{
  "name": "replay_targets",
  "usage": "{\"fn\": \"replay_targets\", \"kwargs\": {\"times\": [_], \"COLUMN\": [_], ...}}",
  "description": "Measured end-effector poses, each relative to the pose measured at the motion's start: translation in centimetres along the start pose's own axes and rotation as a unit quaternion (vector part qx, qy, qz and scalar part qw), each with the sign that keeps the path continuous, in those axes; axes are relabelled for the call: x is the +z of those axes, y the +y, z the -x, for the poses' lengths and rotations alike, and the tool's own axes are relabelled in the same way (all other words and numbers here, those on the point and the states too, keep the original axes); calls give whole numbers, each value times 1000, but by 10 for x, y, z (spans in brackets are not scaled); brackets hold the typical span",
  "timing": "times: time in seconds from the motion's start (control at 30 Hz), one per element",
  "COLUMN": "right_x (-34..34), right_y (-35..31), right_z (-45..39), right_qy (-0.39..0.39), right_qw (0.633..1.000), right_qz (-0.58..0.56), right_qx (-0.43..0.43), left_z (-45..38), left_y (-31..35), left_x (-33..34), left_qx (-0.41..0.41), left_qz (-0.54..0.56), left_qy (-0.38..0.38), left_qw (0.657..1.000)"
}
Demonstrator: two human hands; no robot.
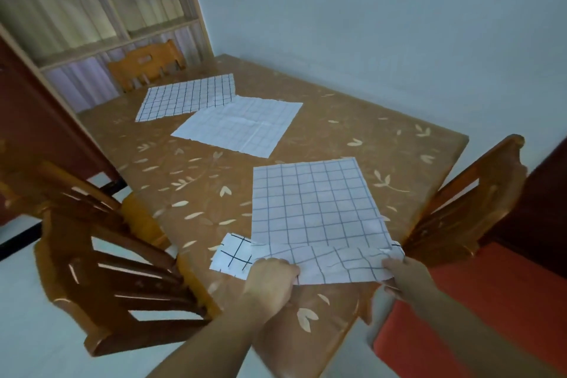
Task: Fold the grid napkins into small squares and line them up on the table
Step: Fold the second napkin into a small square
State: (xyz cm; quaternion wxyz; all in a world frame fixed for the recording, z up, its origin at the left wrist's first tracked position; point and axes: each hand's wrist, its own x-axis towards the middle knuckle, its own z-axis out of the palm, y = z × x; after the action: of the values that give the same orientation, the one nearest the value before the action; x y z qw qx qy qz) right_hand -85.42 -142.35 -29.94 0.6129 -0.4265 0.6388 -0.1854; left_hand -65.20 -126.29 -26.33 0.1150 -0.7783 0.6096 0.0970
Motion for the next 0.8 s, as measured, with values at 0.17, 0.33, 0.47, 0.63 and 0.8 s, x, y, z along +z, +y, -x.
{"fn": "replay_targets", "kwargs": {"times": [0.17, 0.33, 0.47, 0.63, 0.8], "right_x": [3, -8, -9, 25, 57], "right_y": [-24, -53, -73, -103, -214], "right_z": [-35, -52, -75, -105, -131], "right_qy": [-23, 9, -10, -47, -120], "right_qw": [999, 998, 998, 996, 992], "right_qz": [-20, -21, 9, 12, -41], "right_qx": [25, 53, 59, 80, -5], "left_z": [-31, -77, -102, -137, -194], "left_y": [-1, -10, -16, -36, -81], "left_x": [3, 1, -6, -25, -114], "left_qx": [-18, -20, -42, -91, -176], "left_qz": [22, 56, 115, 160, 192], "left_qy": [29, 38, 36, 36, 149], "left_qw": [999, 998, 992, 982, 954]}}
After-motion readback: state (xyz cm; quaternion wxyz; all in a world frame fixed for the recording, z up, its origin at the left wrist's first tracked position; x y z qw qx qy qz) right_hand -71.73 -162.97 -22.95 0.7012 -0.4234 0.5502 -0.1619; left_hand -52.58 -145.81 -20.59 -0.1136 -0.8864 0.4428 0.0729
